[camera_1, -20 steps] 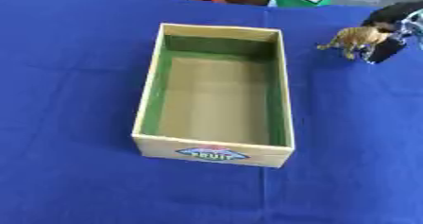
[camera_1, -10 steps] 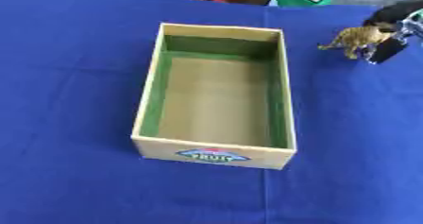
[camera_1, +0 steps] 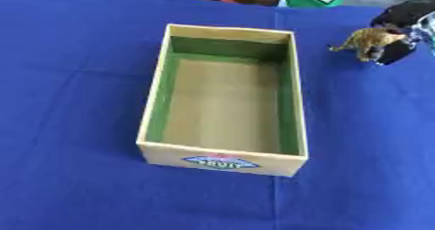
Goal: Pick up objects on the table and place them in the box.
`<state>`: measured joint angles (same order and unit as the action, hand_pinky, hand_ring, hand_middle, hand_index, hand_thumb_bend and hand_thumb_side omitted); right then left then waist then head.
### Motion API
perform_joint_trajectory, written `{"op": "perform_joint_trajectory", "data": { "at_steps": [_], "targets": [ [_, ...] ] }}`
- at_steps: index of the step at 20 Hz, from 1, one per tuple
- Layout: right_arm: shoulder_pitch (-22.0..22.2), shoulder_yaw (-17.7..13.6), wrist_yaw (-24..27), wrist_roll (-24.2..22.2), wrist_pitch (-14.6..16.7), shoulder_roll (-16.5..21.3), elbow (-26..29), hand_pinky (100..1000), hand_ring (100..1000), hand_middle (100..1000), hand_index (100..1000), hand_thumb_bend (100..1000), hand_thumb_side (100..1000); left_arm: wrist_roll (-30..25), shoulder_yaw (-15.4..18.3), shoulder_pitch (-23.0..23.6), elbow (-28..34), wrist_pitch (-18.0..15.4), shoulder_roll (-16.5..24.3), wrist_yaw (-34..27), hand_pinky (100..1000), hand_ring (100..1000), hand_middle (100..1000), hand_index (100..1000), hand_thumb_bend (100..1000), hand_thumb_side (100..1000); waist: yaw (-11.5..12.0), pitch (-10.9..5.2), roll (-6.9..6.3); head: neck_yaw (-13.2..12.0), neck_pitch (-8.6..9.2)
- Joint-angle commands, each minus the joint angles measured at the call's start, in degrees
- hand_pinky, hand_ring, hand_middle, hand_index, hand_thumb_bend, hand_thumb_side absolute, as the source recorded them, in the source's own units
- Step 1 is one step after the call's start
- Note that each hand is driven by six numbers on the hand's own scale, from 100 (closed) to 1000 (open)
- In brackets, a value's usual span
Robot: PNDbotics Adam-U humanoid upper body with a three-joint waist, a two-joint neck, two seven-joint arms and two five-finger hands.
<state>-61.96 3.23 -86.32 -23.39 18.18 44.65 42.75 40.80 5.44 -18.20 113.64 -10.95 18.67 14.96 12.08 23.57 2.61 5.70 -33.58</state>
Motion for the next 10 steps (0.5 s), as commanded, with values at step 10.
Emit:
{"op": "perform_joint_trajectory", "data": {
  "at_steps": [10],
  "targets": [
    [-0.79, -0.28, 2.13, 9.22, 1.51, 1.27, 0.25, 736, 694, 585, 585, 100, 566, 0.05, 0.42, -0.33, 0.95, 0.34, 1.49, 0.35, 534, 572, 581, 741, 100, 463, -0.24, -1.50, -0.09, -0.44, 0.62]
  ]
}}
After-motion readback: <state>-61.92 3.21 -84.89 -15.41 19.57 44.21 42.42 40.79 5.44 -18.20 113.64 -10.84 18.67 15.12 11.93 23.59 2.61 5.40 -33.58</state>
